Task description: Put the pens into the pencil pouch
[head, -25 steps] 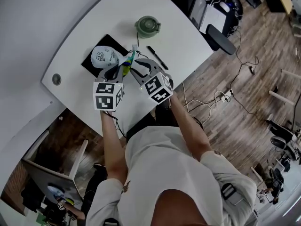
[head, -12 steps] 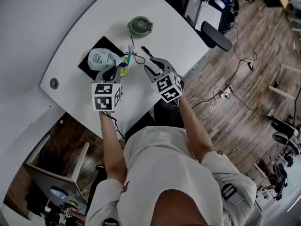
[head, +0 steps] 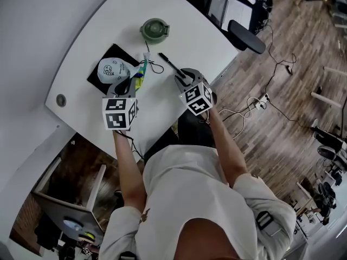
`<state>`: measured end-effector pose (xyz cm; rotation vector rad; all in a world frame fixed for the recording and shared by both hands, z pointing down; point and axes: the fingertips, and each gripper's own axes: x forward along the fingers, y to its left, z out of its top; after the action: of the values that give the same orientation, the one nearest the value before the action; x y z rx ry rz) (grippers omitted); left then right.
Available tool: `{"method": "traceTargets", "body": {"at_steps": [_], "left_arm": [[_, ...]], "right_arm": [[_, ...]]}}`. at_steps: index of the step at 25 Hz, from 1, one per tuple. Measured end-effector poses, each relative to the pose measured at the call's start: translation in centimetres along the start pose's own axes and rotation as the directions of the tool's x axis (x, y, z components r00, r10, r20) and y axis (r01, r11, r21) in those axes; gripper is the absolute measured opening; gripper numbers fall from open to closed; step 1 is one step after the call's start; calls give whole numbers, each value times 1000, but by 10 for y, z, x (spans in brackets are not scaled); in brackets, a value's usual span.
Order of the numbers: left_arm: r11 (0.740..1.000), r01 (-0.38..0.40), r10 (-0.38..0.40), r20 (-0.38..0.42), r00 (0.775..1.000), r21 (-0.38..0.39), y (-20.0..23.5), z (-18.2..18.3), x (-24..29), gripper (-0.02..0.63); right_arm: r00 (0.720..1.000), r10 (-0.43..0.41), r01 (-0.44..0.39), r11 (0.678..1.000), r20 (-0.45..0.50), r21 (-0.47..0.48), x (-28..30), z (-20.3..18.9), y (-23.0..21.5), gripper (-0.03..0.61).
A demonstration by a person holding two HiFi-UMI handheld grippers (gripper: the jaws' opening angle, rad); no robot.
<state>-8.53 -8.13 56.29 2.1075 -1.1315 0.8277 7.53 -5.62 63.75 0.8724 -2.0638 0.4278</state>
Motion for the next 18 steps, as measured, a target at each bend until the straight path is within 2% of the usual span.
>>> {"method": "traceTargets", "body": {"at_steps": [7,12,18], "left_arm": [[1000,-1,1,1,1000,-1,0,-1,-1,8],[1000,-2,2,4,1000,0,-1,-2,-3,8],[1000,-4,3,7,1000,3,0,-1,-3,8]], "right_arm": [[999,9,-8,1000,-32,26,7,-19,0,93],[999,34,-33,999,-29,27,6,-19,4,60],[998,49,-48,998,-27,40,2,-16,3,58]]}}
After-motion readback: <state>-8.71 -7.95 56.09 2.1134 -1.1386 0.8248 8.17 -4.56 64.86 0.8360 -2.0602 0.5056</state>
